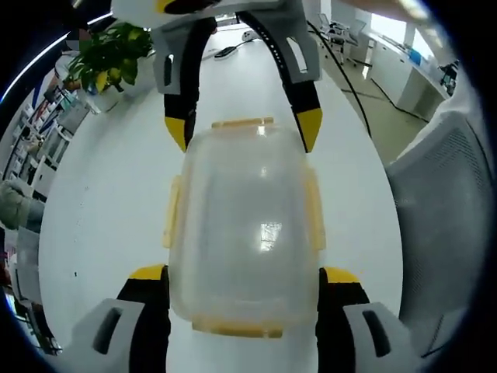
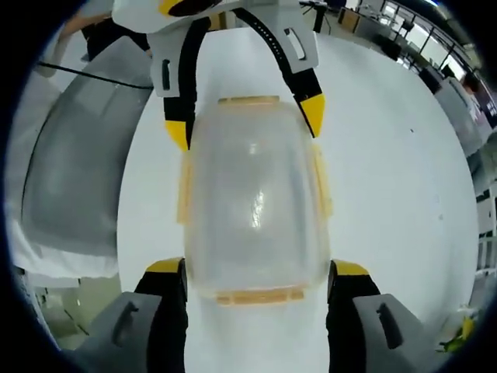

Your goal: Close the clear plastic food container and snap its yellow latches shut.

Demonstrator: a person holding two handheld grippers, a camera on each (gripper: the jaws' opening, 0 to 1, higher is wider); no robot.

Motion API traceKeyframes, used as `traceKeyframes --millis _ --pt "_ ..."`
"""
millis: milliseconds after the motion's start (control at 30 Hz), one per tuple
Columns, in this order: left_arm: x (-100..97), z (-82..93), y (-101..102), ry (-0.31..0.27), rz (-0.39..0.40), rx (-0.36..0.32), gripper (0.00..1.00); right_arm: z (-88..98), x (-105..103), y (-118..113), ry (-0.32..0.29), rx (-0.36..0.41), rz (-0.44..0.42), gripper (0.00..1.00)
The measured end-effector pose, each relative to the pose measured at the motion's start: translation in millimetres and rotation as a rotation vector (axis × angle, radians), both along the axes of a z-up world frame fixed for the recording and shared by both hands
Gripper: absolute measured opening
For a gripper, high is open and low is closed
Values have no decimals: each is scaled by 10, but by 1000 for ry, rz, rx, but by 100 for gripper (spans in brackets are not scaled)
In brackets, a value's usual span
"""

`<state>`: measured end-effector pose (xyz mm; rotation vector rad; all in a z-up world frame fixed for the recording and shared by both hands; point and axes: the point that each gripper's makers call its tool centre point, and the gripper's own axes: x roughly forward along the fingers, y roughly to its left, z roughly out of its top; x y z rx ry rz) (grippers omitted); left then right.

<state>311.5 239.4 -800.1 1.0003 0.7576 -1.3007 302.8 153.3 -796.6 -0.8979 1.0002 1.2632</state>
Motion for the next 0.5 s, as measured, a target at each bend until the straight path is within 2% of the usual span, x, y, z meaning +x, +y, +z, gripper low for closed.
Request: traceKeyframes --millis 133,500 --pt "-20 1 77 3 1 0 74 -5 -13 59 2 1 0 70" --pt "-48 -7 403 0 23 9 74 -18 -38 408 7 26 7 71"
